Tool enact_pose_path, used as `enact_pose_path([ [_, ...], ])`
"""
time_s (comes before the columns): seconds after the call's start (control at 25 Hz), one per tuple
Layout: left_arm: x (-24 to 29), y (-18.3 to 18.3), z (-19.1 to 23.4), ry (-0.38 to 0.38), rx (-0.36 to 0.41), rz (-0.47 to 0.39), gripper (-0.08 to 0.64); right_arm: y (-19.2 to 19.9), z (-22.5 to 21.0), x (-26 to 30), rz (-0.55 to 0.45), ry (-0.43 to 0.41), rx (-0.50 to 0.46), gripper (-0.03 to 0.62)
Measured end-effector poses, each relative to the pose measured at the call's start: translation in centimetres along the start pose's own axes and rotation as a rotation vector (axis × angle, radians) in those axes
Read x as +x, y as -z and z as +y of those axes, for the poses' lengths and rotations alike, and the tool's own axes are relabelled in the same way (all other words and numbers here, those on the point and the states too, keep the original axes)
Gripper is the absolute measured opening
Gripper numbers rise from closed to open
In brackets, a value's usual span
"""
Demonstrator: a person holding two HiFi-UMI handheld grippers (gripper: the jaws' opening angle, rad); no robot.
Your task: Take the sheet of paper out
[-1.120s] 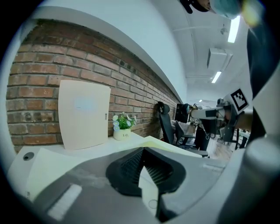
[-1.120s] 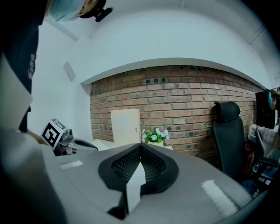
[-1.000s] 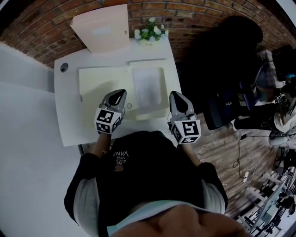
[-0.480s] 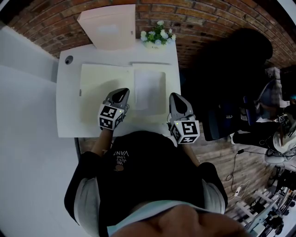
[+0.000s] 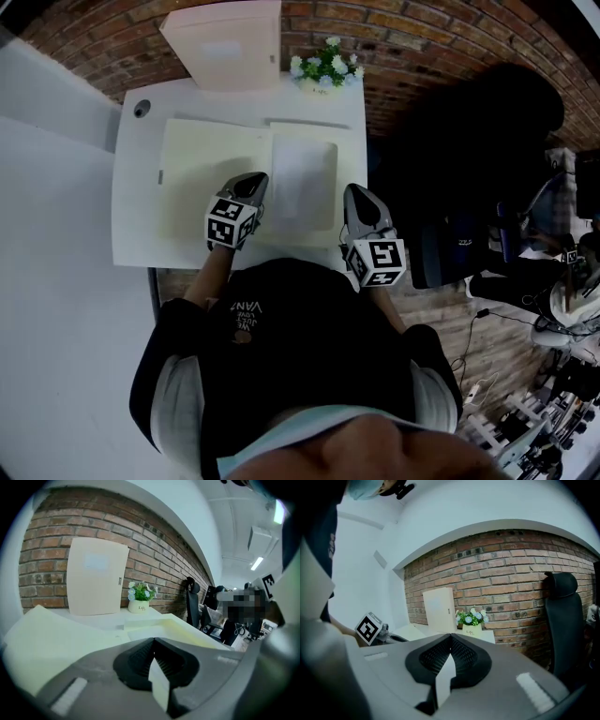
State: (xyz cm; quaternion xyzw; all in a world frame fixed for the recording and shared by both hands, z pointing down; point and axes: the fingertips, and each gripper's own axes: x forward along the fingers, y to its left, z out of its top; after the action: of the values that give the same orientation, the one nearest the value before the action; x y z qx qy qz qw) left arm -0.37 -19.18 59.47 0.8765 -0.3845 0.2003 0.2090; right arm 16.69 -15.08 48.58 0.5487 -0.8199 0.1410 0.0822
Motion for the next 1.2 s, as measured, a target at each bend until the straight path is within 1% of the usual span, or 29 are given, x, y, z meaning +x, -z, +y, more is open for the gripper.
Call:
enact_pose_path([
  [0.16, 1.2, 0.8, -0.3, 0.018, -0.037, 0.044, 0.003, 0.2, -0.1, 0.2, 0.005, -0.009, 0.002, -0.002],
  [0.2, 1.4, 1.0, -0.4, 0.026, -0.05, 0.055, 0.022, 0.2, -0.2, 0.2, 0.007, -0.01, 0.002, -0.002],
  [0.28, 1.9, 1.6, -0.6, 0.039, -0.077, 0.079, 0.026, 0.2, -0.3, 0.2, 0.006, -0.01, 0.001, -0.002],
  [0.36, 2.4, 2.4, -0.6, 0.045, -0.108, 0.103, 0.057, 0.2, -0.3, 0.2, 0.004, -0.011, 0.0, -0.002],
  [0.4, 2.6, 2.7, -0.6, 0.05, -0.131, 0.114, 0.085, 0.2, -0.2, 0.2, 0.002, -0.012, 0.001, -0.001],
  [0.52, 3.3, 3.9, -0.6, 0.074, -0.219, 0.148, 0.16, 0.4, -0.2, 0.1, 0.0, -0.015, 0.012, -0.002],
  [0.6, 3.7, 4.5, -0.6, 0.081, -0.262, 0.175, 0.184, 0.4, -0.2, 0.0, 0.0, -0.016, 0.015, -0.002],
  [0.76, 3.9, 5.1, -0.6, 0.076, -0.293, 0.226, 0.218, 0.7, -0.4, -0.1, 0.0, -0.013, 0.014, -0.002],
  [0.84, 4.1, 5.4, -0.7, 0.081, -0.302, 0.249, 0.224, 0.6, -0.6, -0.2, -0.003, -0.008, 0.015, -0.002],
  [1.04, 4.8, 6.3, -1.2, 0.097, -0.356, 0.306, 0.224, 0.6, -1.1, -0.4, -0.005, 0.0, 0.021, -0.002],
  [1.12, 4.9, 6.7, -1.0, 0.084, -0.393, 0.319, 0.224, 0.7, -1.1, -0.4, -0.007, -0.002, 0.025, -0.002],
  [1.2, 5.0, 6.7, -0.7, 0.075, -0.451, 0.314, 0.224, 0.7, -1.3, -0.4, -0.009, -0.002, 0.03, -0.002],
])
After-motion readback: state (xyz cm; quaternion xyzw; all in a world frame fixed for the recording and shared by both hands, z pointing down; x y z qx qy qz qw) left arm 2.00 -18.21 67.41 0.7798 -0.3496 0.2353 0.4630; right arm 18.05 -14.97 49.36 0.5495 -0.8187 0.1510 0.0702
